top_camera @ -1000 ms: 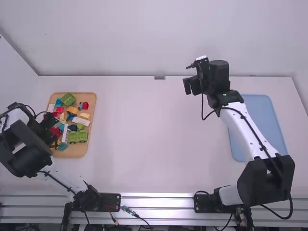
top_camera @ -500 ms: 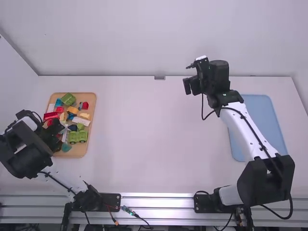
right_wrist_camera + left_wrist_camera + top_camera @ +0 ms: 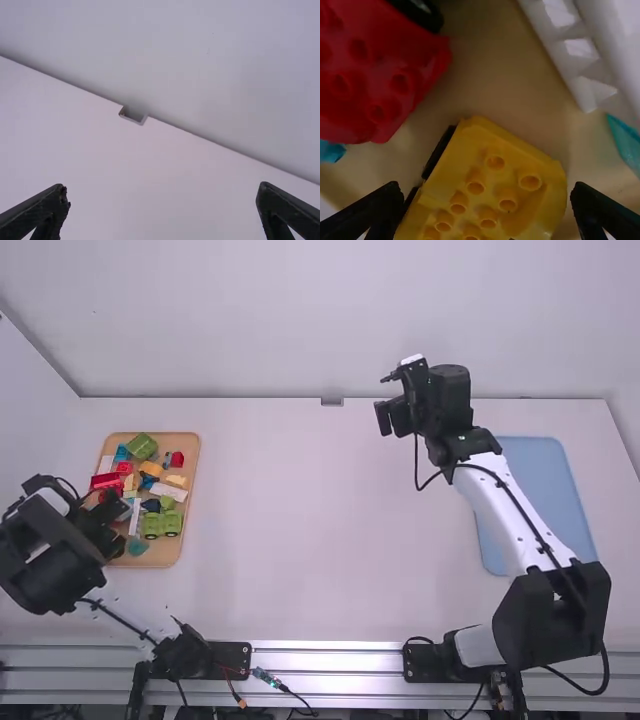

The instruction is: Assemble lego blocks to make yellow taxi

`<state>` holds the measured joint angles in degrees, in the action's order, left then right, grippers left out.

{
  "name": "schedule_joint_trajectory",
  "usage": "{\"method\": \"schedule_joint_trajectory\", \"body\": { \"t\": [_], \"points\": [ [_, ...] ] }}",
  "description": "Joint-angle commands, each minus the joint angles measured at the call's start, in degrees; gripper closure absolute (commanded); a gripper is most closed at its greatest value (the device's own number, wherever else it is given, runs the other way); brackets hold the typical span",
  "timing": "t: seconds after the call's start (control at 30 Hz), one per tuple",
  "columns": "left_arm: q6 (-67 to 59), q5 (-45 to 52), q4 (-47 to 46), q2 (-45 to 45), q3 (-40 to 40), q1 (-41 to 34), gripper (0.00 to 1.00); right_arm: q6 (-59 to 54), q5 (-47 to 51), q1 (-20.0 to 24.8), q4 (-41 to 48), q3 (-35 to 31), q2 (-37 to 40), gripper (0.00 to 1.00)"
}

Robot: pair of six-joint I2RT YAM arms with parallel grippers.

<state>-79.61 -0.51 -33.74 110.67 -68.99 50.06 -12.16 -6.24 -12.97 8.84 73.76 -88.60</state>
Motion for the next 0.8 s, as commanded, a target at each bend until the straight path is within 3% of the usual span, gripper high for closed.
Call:
{"method": "schedule_joint_trajectory", "body": {
  "t": [0.0,0.77],
  "points": [
    [-2.4,2.0,-0.9,1.0,-0.4,0.2,0.11,0.3,0.1,-0.1,-0.5,1.6,0.0,0.01],
    [-16.3,4.0,-2.0,1.0,-1.9,1.3,0.11,0.3,0.3,-2.6,-1.1,1.6,0.0,0.01]
  ]
}}
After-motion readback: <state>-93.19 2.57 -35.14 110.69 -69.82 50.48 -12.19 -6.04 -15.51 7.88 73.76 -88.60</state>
